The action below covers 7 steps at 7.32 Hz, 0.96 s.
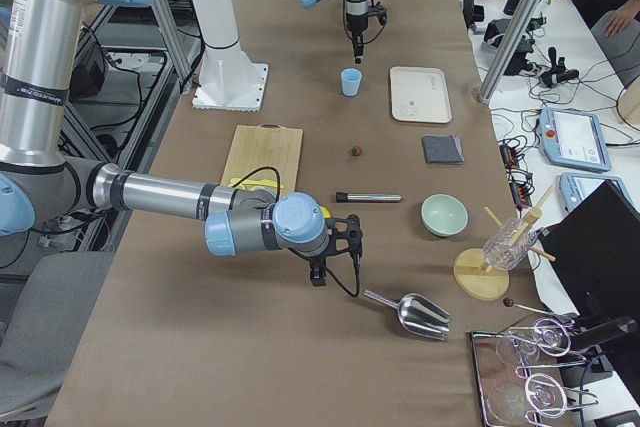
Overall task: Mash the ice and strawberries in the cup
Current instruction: 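Carry the ice cube with the left gripper into the blue cup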
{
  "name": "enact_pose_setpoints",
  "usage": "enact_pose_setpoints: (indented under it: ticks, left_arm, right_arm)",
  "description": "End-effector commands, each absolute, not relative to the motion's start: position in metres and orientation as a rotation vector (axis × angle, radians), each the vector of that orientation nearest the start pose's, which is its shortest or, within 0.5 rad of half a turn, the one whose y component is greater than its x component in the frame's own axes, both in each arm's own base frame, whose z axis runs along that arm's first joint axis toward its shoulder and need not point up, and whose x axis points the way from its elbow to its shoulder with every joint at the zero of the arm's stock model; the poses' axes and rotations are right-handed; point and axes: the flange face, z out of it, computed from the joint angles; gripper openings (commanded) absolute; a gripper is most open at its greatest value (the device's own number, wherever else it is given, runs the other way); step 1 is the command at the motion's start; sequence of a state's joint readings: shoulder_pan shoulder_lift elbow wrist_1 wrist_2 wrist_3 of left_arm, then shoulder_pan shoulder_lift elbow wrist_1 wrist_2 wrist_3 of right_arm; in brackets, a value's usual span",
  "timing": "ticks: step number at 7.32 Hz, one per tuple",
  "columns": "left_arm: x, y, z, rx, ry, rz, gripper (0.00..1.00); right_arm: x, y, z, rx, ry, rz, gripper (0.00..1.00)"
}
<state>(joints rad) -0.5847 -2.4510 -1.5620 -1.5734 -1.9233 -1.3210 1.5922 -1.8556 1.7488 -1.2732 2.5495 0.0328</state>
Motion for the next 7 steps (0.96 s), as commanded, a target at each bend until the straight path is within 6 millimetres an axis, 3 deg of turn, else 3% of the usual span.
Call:
enact_pose_setpoints:
  ticks: [1, 2, 4, 5, 7]
  left_arm:
    - [0.555, -0.476, 0.122, 0.059, 0.913, -0.147, 0.6]
    - [0.562, -0.468, 0.121, 0.076, 0.909, -0.143, 0.96]
    - [0.549, -0.469, 0.112, 0.095, 0.928, -0.147, 0.97]
    - [0.509, -0.482, 0.136, 0.131, 0.92, -0.145, 0.97]
    - [0.403, -0.501, 0.22, 0.183, 0.872, -0.062, 0.97]
  right_arm:
    - [0.059, -0.378, 0.648, 0.167, -0.976, -0.042, 1.0]
    - [0.059, -0.378, 0.648, 0.167, -0.976, -0.042, 1.0]
    - [0.059, -0.377, 0.649, 0.166, -0.976, -0.041, 1.0]
    - [0.058, -0.378, 0.648, 0.167, -0.977, -0.043, 1.0]
    - [0.058, -0.378, 0.648, 0.168, -0.978, -0.044, 1.0]
